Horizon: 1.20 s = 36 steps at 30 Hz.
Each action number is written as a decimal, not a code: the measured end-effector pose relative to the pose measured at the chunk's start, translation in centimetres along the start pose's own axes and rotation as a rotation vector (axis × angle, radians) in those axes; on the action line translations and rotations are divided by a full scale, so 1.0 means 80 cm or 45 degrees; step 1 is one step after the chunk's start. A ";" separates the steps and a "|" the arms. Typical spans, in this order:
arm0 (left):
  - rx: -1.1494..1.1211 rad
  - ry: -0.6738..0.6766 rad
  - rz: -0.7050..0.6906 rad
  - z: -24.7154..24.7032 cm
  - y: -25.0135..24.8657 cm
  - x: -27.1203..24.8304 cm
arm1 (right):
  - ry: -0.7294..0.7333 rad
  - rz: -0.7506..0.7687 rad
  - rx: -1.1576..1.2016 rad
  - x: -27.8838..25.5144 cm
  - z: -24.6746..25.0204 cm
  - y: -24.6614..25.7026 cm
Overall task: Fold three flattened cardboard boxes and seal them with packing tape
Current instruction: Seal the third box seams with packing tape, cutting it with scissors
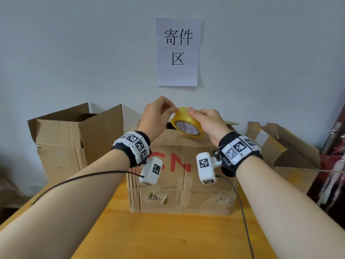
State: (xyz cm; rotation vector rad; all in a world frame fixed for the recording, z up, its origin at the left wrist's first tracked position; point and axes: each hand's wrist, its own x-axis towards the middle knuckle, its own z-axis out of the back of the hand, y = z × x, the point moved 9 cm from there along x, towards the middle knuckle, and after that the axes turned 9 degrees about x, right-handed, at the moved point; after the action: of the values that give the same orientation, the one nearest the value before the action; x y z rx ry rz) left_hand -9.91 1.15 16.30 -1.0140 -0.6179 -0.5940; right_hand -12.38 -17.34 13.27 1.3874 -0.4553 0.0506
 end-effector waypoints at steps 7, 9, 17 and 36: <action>0.057 0.000 -0.048 -0.007 -0.021 -0.007 | -0.084 -0.130 0.116 0.007 0.006 -0.005; 0.032 -0.003 -0.019 -0.002 -0.020 -0.006 | -0.078 -0.130 0.096 0.008 0.005 -0.003; -0.372 -0.022 0.330 0.003 0.014 -0.002 | 0.130 -0.043 -0.075 0.009 -0.010 -0.002; -0.265 0.087 0.110 0.011 -0.017 -0.013 | -0.157 -0.114 0.006 0.019 0.005 -0.007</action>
State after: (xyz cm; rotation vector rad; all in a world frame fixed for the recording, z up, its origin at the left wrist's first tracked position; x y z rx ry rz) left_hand -11.74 1.57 16.66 -1.2044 -0.4558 -0.6235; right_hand -10.96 -18.21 13.33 1.4188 -0.4953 -0.1076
